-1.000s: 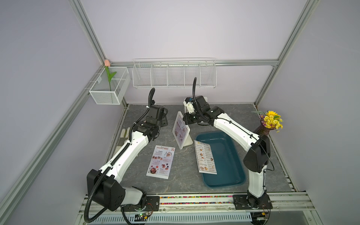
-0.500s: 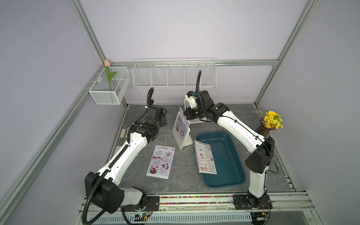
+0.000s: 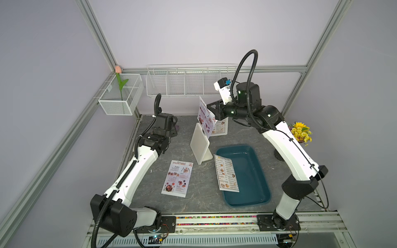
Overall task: Replace the menus in the menu holders
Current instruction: Take out the menu from the menu holder, then place the menu on the menu.
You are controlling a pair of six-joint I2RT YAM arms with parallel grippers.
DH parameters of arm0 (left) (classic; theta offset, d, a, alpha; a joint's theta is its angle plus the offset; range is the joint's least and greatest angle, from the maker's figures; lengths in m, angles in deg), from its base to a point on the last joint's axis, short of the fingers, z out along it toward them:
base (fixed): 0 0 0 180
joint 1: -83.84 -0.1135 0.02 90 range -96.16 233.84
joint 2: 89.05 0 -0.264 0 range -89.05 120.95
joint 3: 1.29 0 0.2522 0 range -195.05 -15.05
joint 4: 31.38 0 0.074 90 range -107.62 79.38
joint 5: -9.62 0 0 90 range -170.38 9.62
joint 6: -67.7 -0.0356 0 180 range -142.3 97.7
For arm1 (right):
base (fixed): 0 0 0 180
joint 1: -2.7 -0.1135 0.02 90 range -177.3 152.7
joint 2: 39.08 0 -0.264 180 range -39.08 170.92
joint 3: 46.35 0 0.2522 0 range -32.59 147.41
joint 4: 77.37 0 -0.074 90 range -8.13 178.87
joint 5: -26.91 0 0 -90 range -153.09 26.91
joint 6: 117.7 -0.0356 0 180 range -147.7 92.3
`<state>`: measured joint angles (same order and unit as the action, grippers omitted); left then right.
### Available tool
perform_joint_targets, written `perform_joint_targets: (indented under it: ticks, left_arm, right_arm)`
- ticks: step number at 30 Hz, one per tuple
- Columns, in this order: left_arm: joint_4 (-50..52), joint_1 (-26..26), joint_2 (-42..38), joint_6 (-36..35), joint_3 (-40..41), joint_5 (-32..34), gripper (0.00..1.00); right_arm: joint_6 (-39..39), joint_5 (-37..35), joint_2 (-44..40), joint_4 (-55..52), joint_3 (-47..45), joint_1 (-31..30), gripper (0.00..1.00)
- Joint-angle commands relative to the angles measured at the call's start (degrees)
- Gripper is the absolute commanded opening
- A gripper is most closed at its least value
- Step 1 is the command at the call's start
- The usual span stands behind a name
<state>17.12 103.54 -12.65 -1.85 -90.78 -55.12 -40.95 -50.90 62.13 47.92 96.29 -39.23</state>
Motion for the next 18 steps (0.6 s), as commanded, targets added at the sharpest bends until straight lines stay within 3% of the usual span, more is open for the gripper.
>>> perform_joint_targets:
  ticks: [1,8,13,18]
  left_arm:
    - [1.6,-3.1,-0.6,0.0,-2.3,0.2,0.66]
    - [2.7,-6.6,1.1,0.3,-3.7,1.0,0.68]
    - [3.7,-9.1,1.3,0.1,-4.4,1.1,0.69]
    - [3.8,-9.2,1.3,-0.5,-4.8,0.8,0.69]
  right_arm:
    - [1.2,5.9,-1.0,2.2,-3.3,-4.5,0.07]
    - [-0.4,13.6,-0.9,7.4,-10.0,-12.8,0.07]
    - [-2.7,17.4,-2.1,11.5,-16.4,-12.9,0.07]
    - [-4.4,19.1,0.7,13.1,-20.2,-8.8,0.07]
